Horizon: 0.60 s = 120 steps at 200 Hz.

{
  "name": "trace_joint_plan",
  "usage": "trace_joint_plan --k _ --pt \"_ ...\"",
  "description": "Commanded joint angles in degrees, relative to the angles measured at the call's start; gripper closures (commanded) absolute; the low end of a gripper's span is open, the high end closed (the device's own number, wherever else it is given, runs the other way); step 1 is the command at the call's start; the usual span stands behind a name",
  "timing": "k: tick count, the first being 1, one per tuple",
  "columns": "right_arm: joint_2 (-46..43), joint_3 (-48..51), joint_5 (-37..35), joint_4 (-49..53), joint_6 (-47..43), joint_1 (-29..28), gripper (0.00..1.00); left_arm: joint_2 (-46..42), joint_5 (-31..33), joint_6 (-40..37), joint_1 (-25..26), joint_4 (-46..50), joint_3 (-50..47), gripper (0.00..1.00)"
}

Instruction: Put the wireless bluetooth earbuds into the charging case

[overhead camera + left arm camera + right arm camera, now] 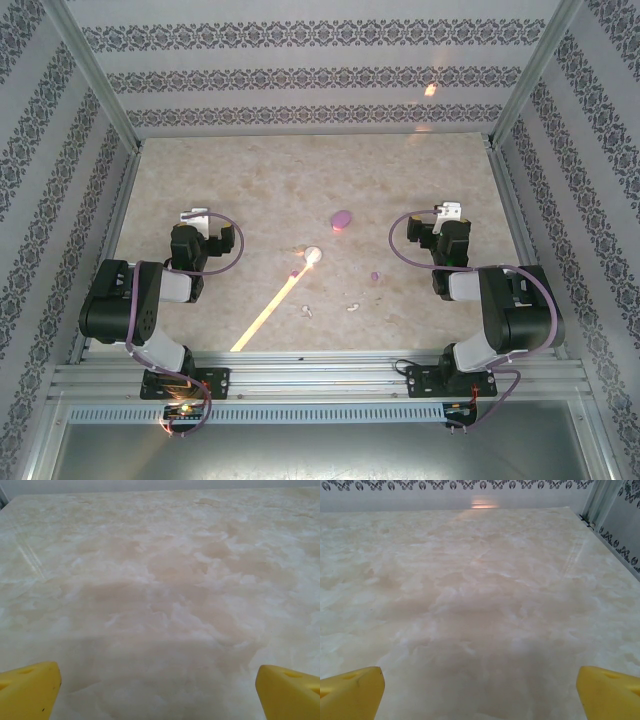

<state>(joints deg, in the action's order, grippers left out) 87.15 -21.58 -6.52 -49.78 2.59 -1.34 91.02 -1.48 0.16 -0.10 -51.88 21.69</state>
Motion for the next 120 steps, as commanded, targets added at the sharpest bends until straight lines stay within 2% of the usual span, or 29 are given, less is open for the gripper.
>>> trace_joint_plan --k 1,120 --pt "-0.62 -0.13 0.99 -1.90 -0.52 -0.06 0.02 -0.23 -0.64 -0.43 -0.25 -0.95 0.89 0.00" --pt "-0.76 -0.04 1.55 -2.07 -0.37 0.14 0.02 -0.22 -1.07 -0.17 -0.52 -0.07 1.25 0.00"
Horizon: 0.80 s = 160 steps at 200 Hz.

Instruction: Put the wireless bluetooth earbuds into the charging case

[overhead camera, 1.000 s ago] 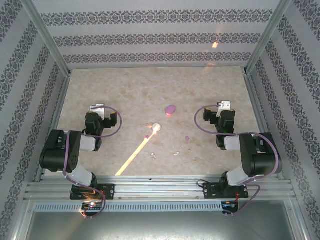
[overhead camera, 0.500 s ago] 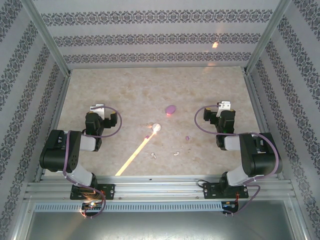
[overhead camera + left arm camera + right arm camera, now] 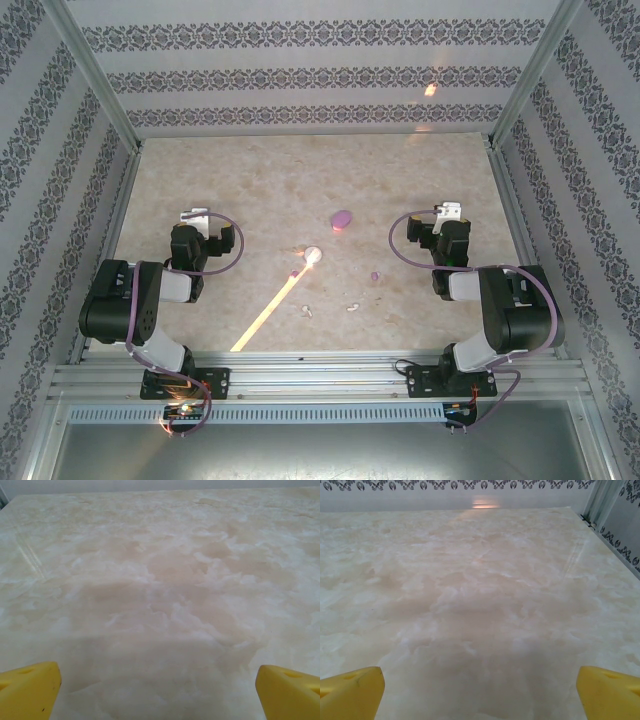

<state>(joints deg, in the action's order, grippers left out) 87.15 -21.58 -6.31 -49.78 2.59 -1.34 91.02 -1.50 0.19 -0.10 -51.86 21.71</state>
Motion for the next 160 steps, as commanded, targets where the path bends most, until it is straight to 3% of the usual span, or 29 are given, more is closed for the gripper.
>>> trace_joint_plan --k 1,28,43,70,94,117,160 --pt "-0.76 0.01 1.31 -2.08 -0.34 0.12 0.02 -0.22 -1.10 -0.19 -0.52 -0.18 1.22 0.00" --pt "-2.73 -0.53 1.83 0.26 -0.57 0.13 0.02 -0.82 1.27 0.71 -0.52 -0.66 0.83 0.00" --pt "-5.97 -2.52 1.62 6.63 -0.98 -0.14 0.02 -3.20 2.81 1.75 -0.88 0.58 0.44 0.00" --pt "-12.81 -12.17 -0.24 32.33 4.22 -0.68 0.02 -6.97 2.07 0.87 -0.71 6.94 2.09 0.00" --pt "-13.59 -23.27 0.64 53.49 7.60 -2.62 0.02 -12.28 4.68 1.89 -0.65 17.11 6.09 0.00" --pt "-13.67 -28.14 0.82 63.18 8.48 -8.33 0.02 -17.39 2.57 3.32 -0.73 20.78 8.74 0.00" --pt "-9.74 -30.57 3.75 66.38 13.01 -24.95 0.06 -22.57 -6.64 9.01 -0.62 47.26 20.64 0.00"
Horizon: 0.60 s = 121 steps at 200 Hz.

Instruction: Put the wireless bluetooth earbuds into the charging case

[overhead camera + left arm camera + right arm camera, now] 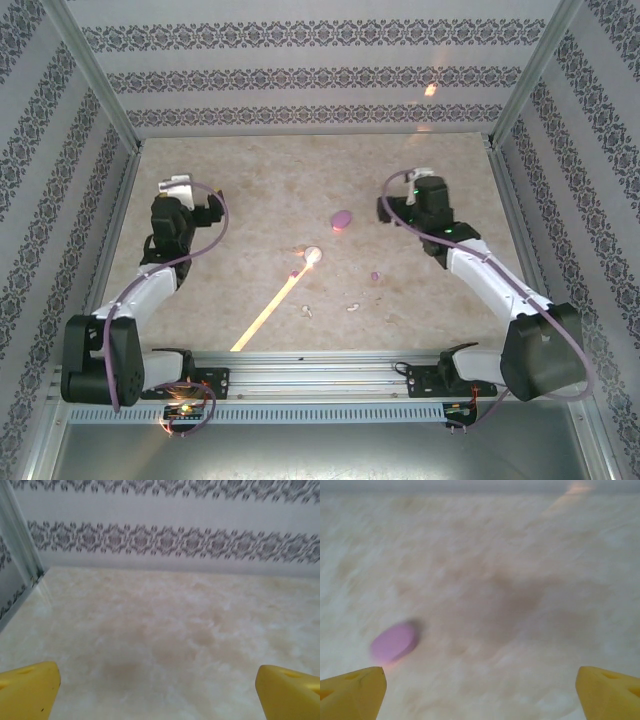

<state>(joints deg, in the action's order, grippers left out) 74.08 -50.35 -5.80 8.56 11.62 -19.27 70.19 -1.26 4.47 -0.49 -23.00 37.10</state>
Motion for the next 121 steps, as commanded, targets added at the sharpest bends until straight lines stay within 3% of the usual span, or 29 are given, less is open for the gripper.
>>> trace_joint_plan --k 1,44,78,121 --pt "3.60 -1.88 3.52 8.09 4.05 -7.33 0.06 -1.74 -7.38 4.79 -0.26 18.86 5.48 0.00" --pt "20.22 -15.27 9.34 16.10 2.38 -18.74 0.12 0.02 -19.82 11.30 2.07 34.31 10.34 0.00" --pt "30.77 -24.36 10.53 20.63 -0.16 -22.17 0.13 0.93 -18.67 12.91 5.64 41.55 11.05 0.00" --pt "37.70 -31.05 8.80 24.38 -1.98 -22.53 0.15 0.23 -17.93 13.23 8.69 42.89 9.12 0.00"
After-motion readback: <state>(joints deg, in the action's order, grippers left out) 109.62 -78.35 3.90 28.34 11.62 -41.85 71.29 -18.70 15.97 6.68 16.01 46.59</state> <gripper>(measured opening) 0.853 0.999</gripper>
